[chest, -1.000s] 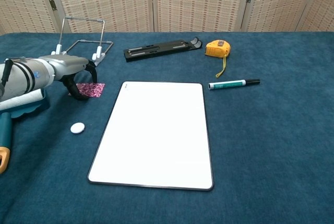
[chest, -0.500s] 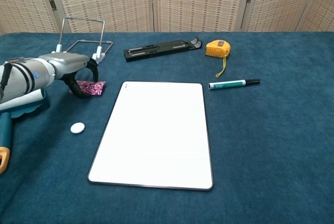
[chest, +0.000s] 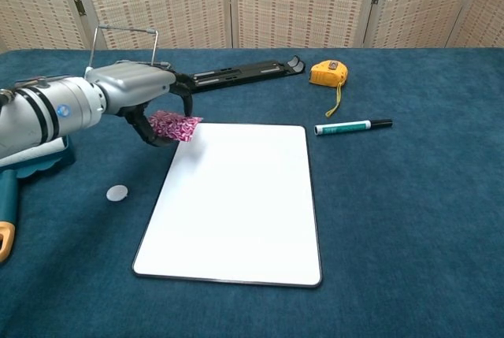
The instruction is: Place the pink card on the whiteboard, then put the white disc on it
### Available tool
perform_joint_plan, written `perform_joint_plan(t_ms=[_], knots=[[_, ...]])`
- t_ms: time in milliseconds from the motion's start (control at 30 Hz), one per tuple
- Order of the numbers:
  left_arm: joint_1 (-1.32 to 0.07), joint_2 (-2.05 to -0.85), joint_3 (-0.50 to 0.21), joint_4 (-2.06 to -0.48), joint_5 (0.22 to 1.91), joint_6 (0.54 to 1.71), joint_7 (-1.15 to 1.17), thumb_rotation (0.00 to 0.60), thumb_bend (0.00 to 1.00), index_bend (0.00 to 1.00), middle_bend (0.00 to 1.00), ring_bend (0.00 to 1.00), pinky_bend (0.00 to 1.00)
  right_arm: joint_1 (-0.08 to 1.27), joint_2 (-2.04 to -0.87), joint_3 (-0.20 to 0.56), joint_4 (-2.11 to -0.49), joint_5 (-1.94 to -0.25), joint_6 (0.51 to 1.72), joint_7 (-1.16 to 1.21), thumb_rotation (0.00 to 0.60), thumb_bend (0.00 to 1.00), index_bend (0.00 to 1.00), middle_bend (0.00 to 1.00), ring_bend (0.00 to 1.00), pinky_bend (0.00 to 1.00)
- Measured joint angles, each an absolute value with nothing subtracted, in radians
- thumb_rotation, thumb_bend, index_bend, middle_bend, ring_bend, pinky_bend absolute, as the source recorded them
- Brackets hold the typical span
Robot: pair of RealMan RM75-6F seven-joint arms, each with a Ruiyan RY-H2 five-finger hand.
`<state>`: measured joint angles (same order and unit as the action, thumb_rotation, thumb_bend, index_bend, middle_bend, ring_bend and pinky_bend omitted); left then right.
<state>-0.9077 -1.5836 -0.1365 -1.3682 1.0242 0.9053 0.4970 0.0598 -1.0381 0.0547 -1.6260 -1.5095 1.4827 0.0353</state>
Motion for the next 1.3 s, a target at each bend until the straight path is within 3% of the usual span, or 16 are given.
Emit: perform_joint_plan(t_ms=[167,533,733,1067,1300], knots=[[-0.925,-1.580,-0.120,-1.448,1.087,0.920,0.544,0.600,0.36,0.38,0.11,0.07,0.00,0.056,-1.037,0.056,-1.626,-1.506,1.488,0.040,0.600,0.37,0.03,0.13,0.18,0.12],[-0.952,-1.627,-0.097,-1.475,1.054,0.898,0.638,0.600,0.36,0.35,0.11,0.06,0.00,0.047,-1.034,0.056,-1.619,-1.501,1.495,0.053,0.600,0.37,0.03,0.13,0.18,0.12],[-0.948,-1.638,-0.091,-1.476,1.036,0.911,0.662,0.600,0.32,0.16,0.11,0.05,0.00,0.052,-1.035,0.058,-1.622,-1.507,1.492,0.049,0.600,0.37,0.03,0.13,0.18,0.12],[-0.884,-1.561,-0.061,-1.519,1.097,0.981,0.612,0.600,0.32,0.36,0.11,0.06,0.00,0.061,-1.037,0.058,-1.626,-1.514,1.483,0.042,0.600,0.37,0.03,0.13,0.18,0.12],[-0.817,-1.502,-0.001,-1.538,1.192,1.034,0.569,0.600,0.32,0.39,0.11,0.06,0.00,0.070,-1.044,0.057,-1.628,-1.525,1.476,0.037,0.600,0.37,0.03,0.13,0.18,0.12]])
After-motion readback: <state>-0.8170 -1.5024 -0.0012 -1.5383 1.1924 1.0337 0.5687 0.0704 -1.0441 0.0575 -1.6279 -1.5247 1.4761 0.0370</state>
